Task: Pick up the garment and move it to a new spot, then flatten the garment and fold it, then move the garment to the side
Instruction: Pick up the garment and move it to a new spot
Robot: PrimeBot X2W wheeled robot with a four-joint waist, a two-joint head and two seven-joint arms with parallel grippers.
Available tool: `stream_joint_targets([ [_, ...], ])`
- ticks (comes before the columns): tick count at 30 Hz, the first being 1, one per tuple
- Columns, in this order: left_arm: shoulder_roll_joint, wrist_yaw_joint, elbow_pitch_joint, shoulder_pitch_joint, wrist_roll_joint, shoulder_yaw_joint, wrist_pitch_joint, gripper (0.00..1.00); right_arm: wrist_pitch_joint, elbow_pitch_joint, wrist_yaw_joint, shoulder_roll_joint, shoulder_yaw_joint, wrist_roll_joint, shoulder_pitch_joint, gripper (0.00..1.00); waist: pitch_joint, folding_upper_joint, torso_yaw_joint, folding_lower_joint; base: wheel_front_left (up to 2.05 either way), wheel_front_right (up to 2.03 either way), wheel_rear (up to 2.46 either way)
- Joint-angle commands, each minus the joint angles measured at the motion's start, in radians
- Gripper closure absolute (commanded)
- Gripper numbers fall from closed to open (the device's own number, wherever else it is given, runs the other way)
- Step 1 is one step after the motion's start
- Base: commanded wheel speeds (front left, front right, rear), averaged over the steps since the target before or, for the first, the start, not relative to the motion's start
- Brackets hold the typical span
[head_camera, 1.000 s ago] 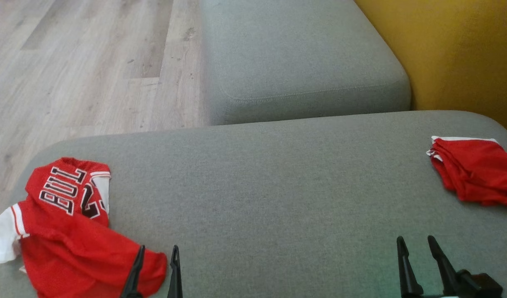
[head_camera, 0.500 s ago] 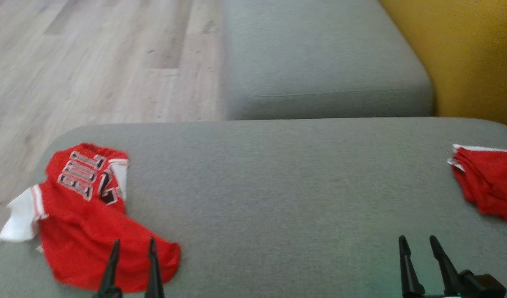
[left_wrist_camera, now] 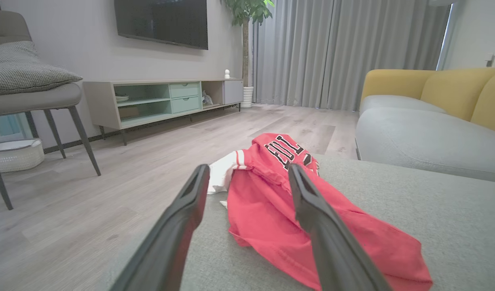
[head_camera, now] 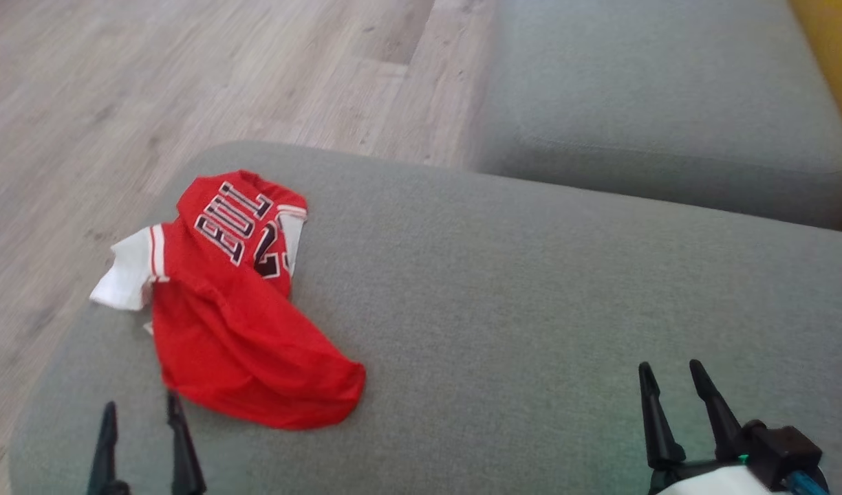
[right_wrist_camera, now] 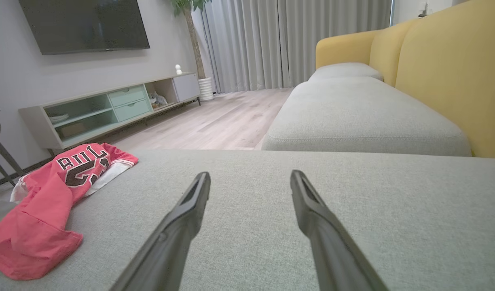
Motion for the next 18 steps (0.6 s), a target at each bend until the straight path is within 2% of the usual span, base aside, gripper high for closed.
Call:
stream_joint_targets([
  [1,-0.005,0.007,-0.040,-0.037,0.002,0.038,-0.005,0.00,-0.011,-0.029,-0.001,-0.008,0.019,-0.007,-0.048,0.00,0.014,0.0000,0.013,-0.0001,0.00,0.00,0.00],
  [6,-0.005,0.008,-0.073,-0.060,-0.055,0.096,-0.005,0.00,-0.011,-0.025,-0.001,-0.008,0.002,-0.030,-0.048,0.00,0.036,0.0000,0.009,-0.0001,0.00,0.00,0.00],
  [10,0.009,-0.024,-0.139,-0.137,-0.029,0.163,-0.005,0.00,-0.011,-0.029,-0.001,-0.008,-0.004,-0.060,-0.057,0.00,0.079,0.0000,-0.009,-0.0001,0.00,0.00,0.00],
  [15,0.086,-0.083,-0.178,-0.299,0.007,0.209,-0.005,0.00,-0.011,-0.036,-0.001,-0.014,0.001,-0.095,-0.078,0.00,0.147,0.0000,-0.044,-0.0001,0.00,0.00,0.00],
  [18,0.148,-0.117,-0.119,-0.426,0.009,0.223,-0.005,0.00,-0.011,-0.049,-0.001,-0.037,0.009,-0.107,-0.112,0.00,0.227,0.0000,-0.071,-0.0001,0.00,0.00,0.00],
])
